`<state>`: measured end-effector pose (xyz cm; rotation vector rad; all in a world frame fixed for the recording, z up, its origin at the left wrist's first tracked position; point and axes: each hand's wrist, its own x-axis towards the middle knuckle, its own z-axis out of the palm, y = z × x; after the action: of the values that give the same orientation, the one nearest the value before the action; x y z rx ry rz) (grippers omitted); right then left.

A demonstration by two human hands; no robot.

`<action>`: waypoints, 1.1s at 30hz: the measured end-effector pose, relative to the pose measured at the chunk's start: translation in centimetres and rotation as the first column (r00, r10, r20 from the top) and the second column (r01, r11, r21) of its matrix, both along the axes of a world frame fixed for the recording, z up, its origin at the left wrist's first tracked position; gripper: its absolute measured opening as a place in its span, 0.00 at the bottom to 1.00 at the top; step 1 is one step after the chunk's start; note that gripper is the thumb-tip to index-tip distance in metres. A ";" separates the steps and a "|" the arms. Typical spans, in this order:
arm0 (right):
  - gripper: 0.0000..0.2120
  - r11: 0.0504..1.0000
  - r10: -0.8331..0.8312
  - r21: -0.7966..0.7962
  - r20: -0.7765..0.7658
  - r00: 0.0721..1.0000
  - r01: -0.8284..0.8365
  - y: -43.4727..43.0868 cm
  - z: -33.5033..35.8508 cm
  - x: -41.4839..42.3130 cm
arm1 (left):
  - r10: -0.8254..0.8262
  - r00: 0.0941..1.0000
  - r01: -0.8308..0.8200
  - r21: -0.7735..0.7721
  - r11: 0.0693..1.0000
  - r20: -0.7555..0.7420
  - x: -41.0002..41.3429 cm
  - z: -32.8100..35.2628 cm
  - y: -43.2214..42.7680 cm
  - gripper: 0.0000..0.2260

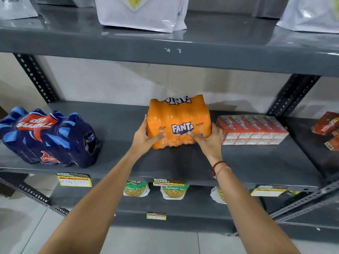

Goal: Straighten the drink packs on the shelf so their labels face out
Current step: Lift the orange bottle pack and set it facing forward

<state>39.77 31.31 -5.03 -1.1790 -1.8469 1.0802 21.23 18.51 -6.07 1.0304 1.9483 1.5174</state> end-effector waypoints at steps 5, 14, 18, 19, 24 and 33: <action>0.41 0.999 0.016 0.026 0.062 0.998 -0.018 -1.7 -1.6 0.7 | -0.010 0.985 -0.004 -0.086 0.996 -0.171 -0.1 -1.1 -1.9 0.40; 0.37 0.983 0.052 -0.158 -0.230 0.972 -0.090 -1.5 0.5 1.7 | 0.331 0.919 -0.314 0.111 0.943 -0.215 10.7 -2.6 -3.9 0.21; 0.25 0.921 0.101 -0.315 -0.377 0.921 -0.230 1.0 4.1 0.3 | 0.081 0.992 -0.085 -0.047 0.995 -0.092 14.7 -2.1 -0.6 0.38; 0.22 0.893 0.150 -0.343 -0.385 0.911 -0.292 1.4 4.7 0.0 | 0.053 0.998 -0.055 -0.073 0.996 -0.036 15.0 -2.0 0.3 0.43; 0.29 0.887 0.218 -0.347 -0.263 0.940 -0.303 1.7 5.1 0.0 | 0.063 0.995 -0.053 -0.136 0.989 0.074 14.9 -1.5 2.8 0.56; 0.39 0.995 0.067 -0.061 -0.225 0.972 -0.082 -3.0 1.4 1.4 | 0.060 0.997 -0.065 -0.136 0.989 -0.045 11.2 -1.2 0.4 0.58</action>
<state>41.16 28.31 -3.64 -0.9889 -1.7020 1.2743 32.42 18.88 -7.30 0.9566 2.0992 1.3826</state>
